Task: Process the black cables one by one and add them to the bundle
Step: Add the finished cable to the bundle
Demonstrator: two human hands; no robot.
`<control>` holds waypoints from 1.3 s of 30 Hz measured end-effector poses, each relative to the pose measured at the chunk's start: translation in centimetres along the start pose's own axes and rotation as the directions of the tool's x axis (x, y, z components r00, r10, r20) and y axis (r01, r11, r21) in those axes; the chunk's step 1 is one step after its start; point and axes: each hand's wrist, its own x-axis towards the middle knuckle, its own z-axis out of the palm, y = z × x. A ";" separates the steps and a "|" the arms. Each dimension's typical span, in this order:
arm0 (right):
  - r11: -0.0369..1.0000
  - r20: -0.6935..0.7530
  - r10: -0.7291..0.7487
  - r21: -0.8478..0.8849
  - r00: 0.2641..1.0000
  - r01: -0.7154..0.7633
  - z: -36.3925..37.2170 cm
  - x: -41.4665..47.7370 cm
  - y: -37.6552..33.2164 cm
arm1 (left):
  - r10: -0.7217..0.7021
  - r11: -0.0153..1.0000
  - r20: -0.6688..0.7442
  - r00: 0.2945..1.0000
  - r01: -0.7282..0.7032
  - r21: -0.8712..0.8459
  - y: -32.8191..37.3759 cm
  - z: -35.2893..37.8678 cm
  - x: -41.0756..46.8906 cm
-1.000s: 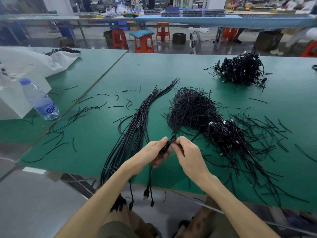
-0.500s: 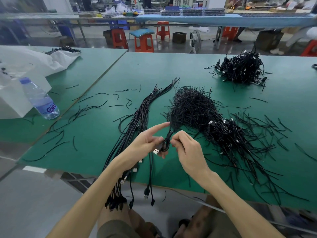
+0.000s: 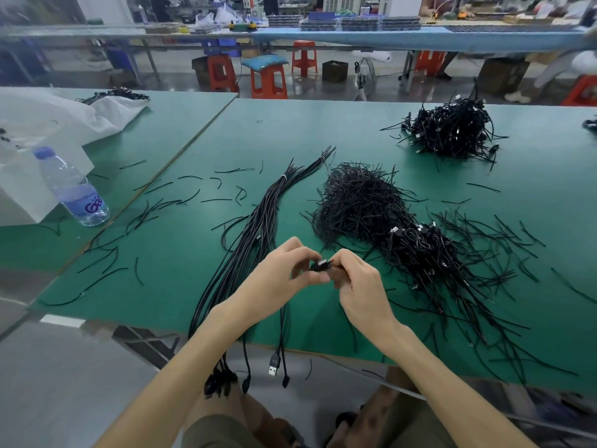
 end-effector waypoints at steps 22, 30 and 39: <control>0.983 -0.031 -0.116 -0.145 0.993 0.110 0.1 0.0 -1.7 | -0.228 0.601 0.292 0.929 0.370 -0.708 0.0 -1.2 -0.8; 0.987 -0.015 -0.073 -0.145 0.997 0.070 0.0 -0.1 -1.6 | -0.022 0.882 0.234 0.972 0.129 -0.454 0.5 -2.0 -1.0; 0.975 0.021 -0.130 -0.178 0.991 0.132 0.5 -0.4 -1.7 | -0.184 0.983 0.154 0.971 0.182 0.023 0.8 -1.3 -0.1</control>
